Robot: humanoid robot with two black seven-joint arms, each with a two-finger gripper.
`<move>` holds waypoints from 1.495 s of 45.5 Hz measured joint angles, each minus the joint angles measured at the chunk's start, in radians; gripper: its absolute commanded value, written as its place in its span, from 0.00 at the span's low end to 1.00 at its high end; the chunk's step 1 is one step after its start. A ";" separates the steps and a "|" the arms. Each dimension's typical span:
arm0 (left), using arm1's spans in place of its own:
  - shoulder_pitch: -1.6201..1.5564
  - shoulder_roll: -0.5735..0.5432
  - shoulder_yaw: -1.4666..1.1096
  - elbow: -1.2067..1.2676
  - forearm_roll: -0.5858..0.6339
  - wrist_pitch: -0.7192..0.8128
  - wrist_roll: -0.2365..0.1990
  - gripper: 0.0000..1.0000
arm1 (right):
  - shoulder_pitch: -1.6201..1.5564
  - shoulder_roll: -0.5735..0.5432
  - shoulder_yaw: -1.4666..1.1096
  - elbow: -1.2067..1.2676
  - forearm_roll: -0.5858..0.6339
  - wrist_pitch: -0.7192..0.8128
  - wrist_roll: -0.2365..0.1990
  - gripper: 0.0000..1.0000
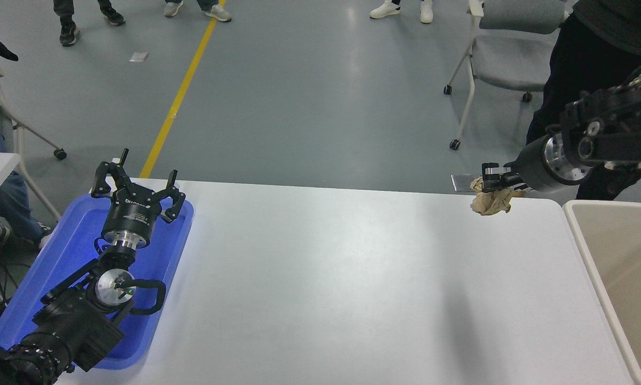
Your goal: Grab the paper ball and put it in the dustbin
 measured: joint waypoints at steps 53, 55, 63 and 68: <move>0.000 0.000 0.000 0.000 -0.001 0.000 0.000 1.00 | 0.065 -0.147 -0.100 -0.109 0.003 0.029 -0.003 0.22; 0.000 0.000 0.000 0.000 -0.001 0.000 0.000 1.00 | 0.025 -0.161 -0.101 -0.149 0.006 0.012 -0.002 0.22; 0.000 0.000 0.000 0.000 -0.001 0.000 0.000 1.00 | -0.127 -0.203 -0.101 -0.302 0.037 -0.055 -0.003 0.22; 0.000 0.000 0.000 0.000 -0.001 0.000 0.000 1.00 | -0.242 -0.220 -0.101 -0.412 0.088 -0.101 -0.003 0.22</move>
